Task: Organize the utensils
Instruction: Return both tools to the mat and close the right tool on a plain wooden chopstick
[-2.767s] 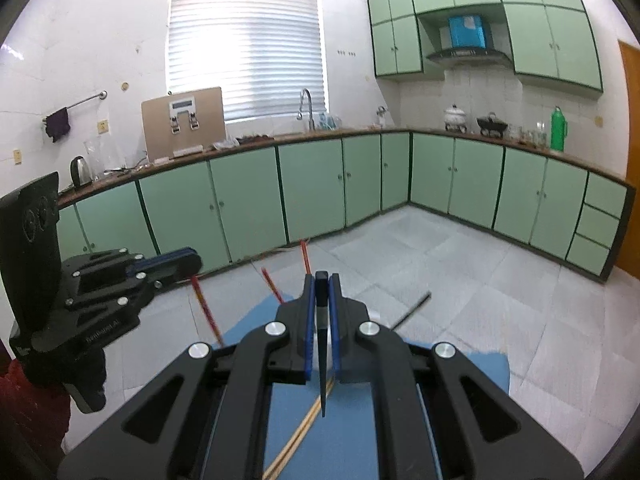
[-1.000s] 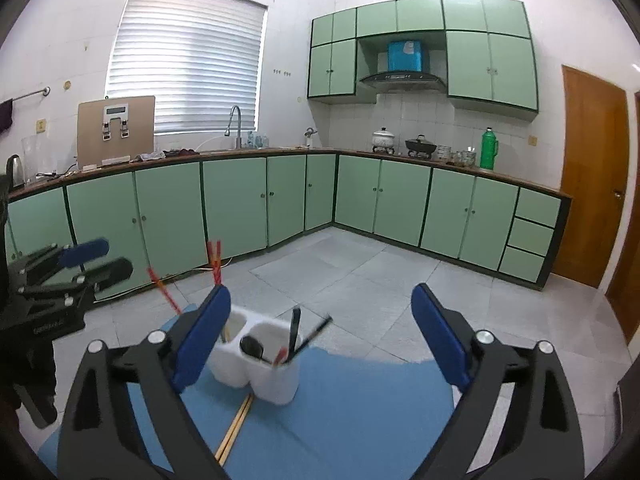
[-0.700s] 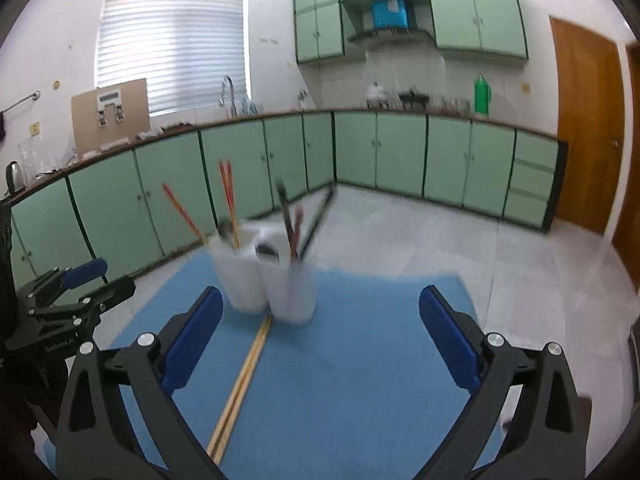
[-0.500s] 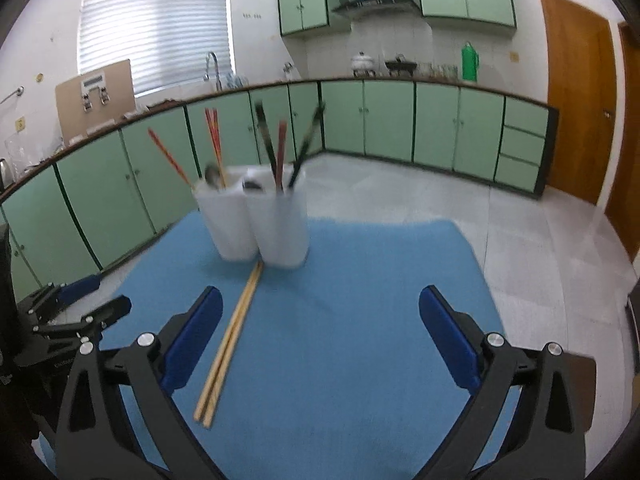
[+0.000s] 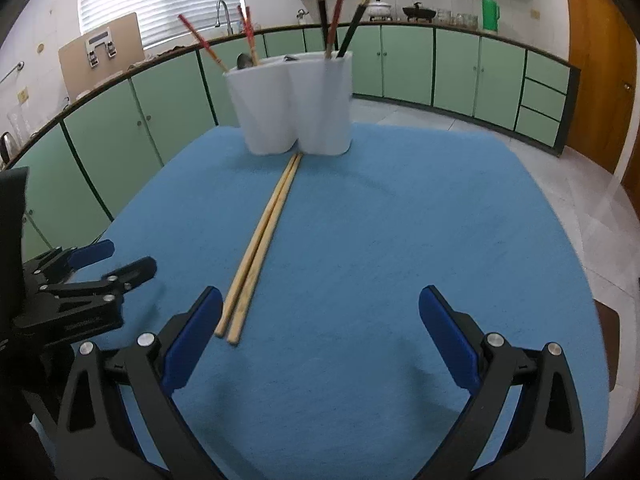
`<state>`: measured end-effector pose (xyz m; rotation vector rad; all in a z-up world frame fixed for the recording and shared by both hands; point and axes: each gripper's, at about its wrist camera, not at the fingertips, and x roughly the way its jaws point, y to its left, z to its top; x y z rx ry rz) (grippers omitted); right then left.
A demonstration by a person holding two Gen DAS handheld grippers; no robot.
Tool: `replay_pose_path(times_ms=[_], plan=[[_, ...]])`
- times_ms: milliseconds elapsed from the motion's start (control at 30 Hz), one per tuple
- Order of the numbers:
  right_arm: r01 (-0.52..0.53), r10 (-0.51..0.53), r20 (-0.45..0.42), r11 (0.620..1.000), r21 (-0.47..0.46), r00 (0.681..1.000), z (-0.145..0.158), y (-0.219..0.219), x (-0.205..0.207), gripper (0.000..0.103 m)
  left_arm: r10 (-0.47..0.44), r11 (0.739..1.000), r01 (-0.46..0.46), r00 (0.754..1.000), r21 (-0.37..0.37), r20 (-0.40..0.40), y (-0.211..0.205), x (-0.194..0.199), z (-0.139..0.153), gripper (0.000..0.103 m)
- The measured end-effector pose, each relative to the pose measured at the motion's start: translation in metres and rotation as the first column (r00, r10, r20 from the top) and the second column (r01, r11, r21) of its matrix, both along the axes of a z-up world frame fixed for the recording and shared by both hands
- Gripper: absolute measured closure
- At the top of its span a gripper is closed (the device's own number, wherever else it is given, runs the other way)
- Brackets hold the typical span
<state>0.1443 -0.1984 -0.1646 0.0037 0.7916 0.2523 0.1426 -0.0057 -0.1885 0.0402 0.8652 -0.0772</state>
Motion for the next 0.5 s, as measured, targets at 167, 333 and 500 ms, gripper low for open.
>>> replay_pose_path(times_ms=[167,333,500], plan=[[-0.03,0.029,-0.012,0.999,-0.042,1.0,-0.005,0.016,-0.004,0.009,0.017,1.0,-0.017,1.0,-0.012,-0.014,0.005,-0.002,-0.003,0.022],[-0.054,0.052,-0.046,0.997,-0.058,0.998,-0.01,0.025,-0.003,0.028,0.025,0.999,-0.026,0.999,-0.021,-0.031,0.007,0.001,-0.005,0.022],[-0.08,0.076,-0.059,0.994,-0.073,0.995,-0.012,0.033,-0.005,0.04,0.025,0.999,-0.026,0.999,-0.026,-0.034,0.008,0.001,-0.006,0.022]])
